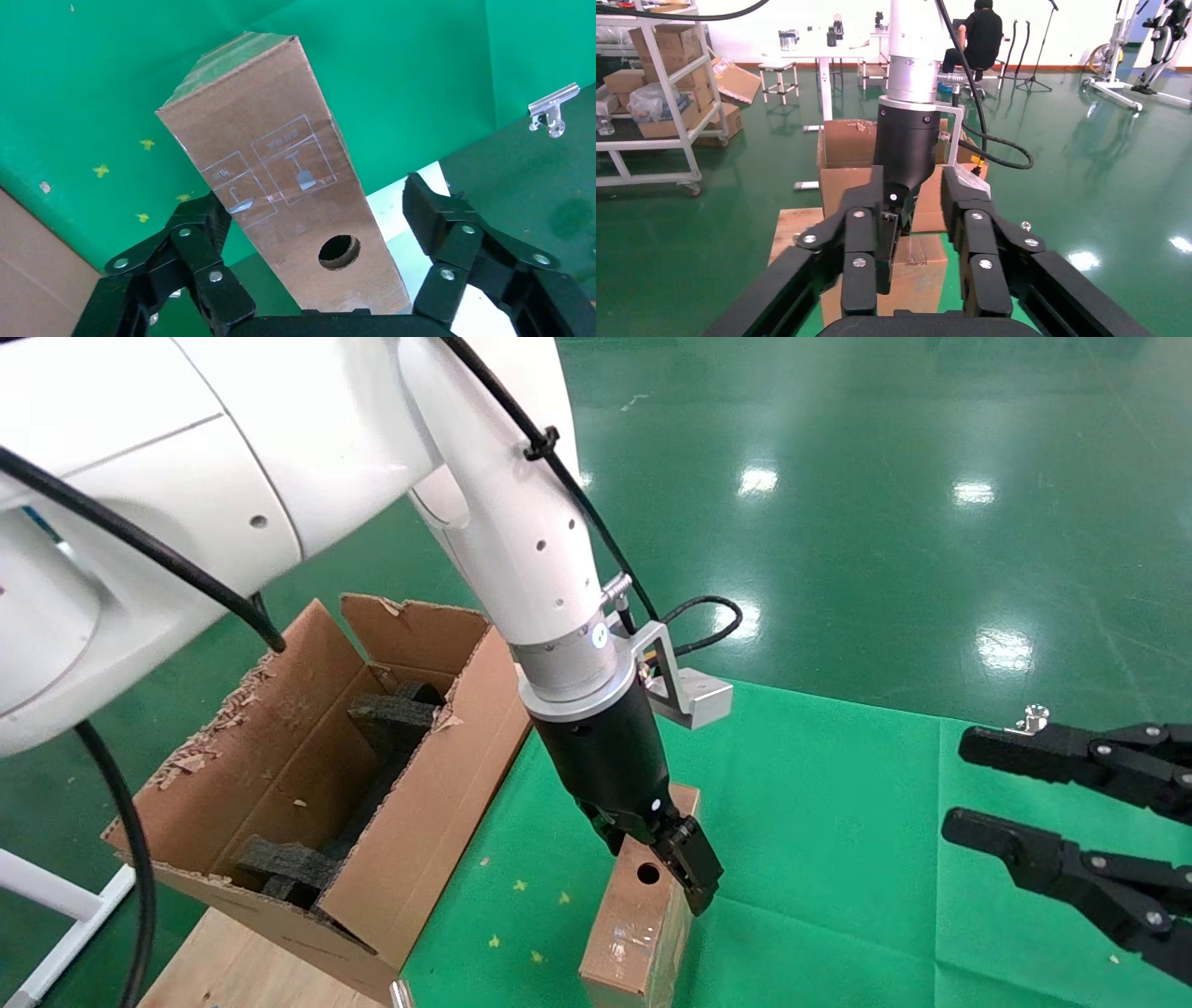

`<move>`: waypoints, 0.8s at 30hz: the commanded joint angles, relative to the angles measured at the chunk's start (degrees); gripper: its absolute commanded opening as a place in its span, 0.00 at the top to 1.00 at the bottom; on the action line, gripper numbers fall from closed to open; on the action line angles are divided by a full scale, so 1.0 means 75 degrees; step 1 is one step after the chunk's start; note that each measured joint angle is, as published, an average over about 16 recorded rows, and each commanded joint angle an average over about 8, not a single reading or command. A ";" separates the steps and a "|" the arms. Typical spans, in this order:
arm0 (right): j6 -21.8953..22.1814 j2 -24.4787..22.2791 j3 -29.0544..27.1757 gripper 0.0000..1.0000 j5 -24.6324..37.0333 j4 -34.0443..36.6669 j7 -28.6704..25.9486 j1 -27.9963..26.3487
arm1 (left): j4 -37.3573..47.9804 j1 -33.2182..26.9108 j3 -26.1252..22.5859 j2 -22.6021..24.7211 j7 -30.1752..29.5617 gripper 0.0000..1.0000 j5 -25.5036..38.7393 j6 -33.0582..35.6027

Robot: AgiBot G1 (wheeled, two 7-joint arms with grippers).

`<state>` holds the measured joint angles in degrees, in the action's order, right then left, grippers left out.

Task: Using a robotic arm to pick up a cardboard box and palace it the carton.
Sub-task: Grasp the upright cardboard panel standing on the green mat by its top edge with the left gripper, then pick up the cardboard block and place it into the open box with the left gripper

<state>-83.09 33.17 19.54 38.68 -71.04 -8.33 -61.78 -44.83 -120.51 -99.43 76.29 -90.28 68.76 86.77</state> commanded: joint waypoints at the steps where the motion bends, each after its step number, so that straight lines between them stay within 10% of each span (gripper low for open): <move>1: 0.0000 0.0000 0.0000 0.00 0.0000 0.0000 0.0000 0.0000 | 0.0003 0.0000 0.0004 -0.0002 -0.0001 1.00 -0.0004 0.0005; 24: 0.0000 0.0000 0.0000 0.00 0.0000 0.0000 0.0000 0.0000 | 0.0037 -0.0348 0.0043 -0.0409 0.0214 1.00 0.0128 -0.0012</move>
<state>-83.09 33.17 19.54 38.68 -71.04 -8.33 -61.78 -44.56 -124.14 -98.83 71.82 -87.74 69.73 86.83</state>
